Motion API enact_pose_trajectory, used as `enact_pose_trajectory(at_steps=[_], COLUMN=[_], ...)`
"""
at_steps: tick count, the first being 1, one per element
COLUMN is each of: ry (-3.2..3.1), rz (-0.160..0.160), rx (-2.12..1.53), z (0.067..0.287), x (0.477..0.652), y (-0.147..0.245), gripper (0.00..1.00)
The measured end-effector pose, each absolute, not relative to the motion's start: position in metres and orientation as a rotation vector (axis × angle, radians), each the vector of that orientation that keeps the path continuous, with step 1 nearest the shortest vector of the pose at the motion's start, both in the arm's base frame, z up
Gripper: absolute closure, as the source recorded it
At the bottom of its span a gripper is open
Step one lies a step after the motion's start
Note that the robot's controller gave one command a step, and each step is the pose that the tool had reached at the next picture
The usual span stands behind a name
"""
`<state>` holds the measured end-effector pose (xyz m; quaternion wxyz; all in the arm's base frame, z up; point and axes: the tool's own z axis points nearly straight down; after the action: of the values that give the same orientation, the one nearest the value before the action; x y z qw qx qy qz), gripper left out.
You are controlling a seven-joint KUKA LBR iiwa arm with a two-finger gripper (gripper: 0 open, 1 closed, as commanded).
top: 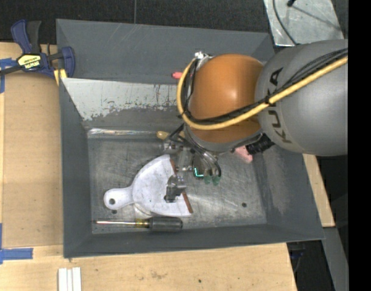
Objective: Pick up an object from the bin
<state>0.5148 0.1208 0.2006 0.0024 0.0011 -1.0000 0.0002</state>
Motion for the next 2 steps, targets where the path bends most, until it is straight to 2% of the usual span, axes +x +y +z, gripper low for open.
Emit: enact_pose_trajectory(at_steps=[1, 2], ry=[-3.144, -3.15], rz=[-0.002, -0.003], rx=[0.0, 0.07], z=[0.204, 0.149], x=[0.517, 0.523], y=[0.121, 0.136], gripper=[0.0, 0.0])
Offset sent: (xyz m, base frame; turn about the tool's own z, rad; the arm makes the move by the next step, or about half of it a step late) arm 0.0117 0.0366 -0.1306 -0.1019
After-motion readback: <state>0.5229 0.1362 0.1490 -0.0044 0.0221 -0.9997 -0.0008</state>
